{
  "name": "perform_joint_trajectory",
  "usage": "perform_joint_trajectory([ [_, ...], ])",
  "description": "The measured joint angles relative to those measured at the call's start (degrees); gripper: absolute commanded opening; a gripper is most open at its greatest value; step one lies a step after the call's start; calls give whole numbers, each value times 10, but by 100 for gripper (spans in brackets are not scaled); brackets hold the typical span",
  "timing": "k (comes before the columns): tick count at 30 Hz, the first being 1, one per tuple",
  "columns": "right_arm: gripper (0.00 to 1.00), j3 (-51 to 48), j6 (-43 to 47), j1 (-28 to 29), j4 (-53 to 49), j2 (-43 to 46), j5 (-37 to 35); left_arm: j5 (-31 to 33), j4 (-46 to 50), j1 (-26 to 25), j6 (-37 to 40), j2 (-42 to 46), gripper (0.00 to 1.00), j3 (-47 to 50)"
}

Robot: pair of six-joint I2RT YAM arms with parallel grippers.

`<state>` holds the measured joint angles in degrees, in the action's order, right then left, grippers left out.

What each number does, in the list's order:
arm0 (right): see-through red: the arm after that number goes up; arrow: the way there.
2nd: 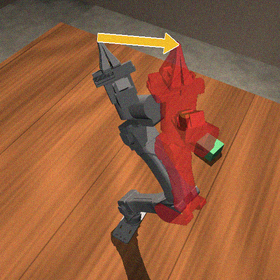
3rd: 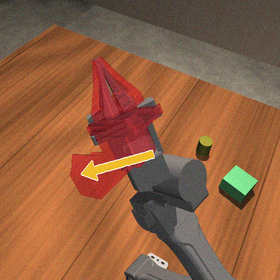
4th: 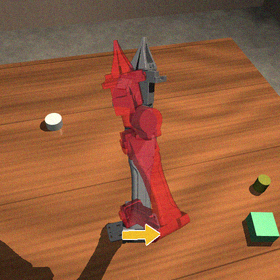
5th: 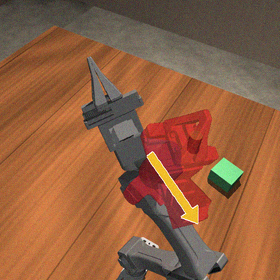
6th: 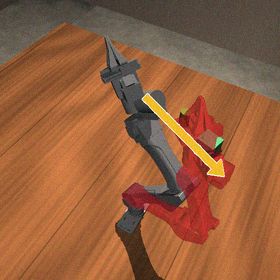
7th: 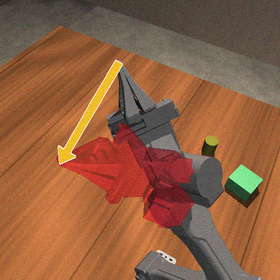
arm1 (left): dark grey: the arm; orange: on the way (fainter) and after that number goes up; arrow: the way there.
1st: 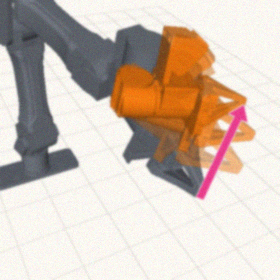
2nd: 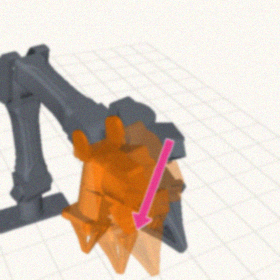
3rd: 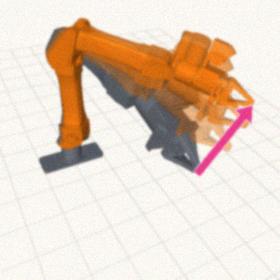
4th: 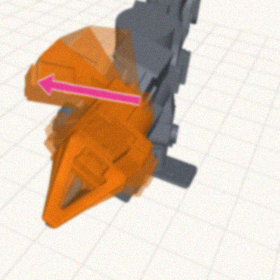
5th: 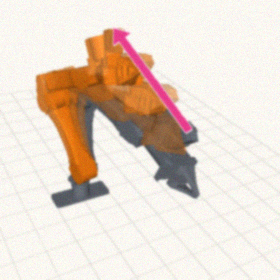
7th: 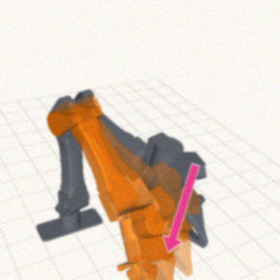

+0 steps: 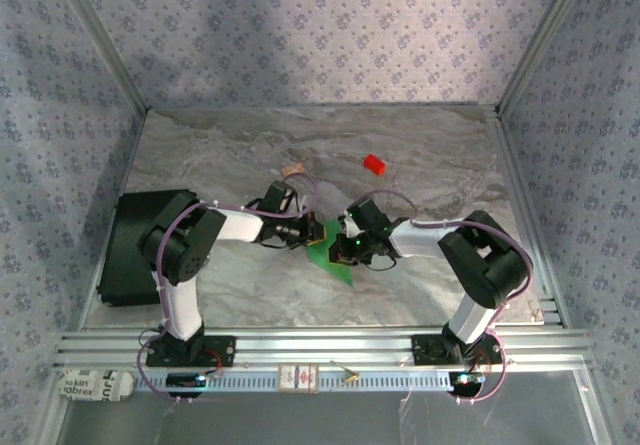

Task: Fold a paper plane with a square sheet of paper (pick it up from the middle)
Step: Fourth fold the wing at the center of the table.

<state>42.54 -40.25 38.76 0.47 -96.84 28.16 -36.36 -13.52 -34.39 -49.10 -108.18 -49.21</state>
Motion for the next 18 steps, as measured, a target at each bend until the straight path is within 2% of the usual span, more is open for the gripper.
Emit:
perform_joint_trajectory([
  [6, 3, -40, -9, -4, 52, 17, 14, 1, 0, -1, 0, 0, 1, 0],
  [11, 3, -45, -18, -9, 39, 34, 18, 0, -1, -1, 0, 0, 1, 0],
  [18, 3, 18, -17, -11, -3, 24, 16, 0, -10, -1, -5, -1, 1, 4],
])
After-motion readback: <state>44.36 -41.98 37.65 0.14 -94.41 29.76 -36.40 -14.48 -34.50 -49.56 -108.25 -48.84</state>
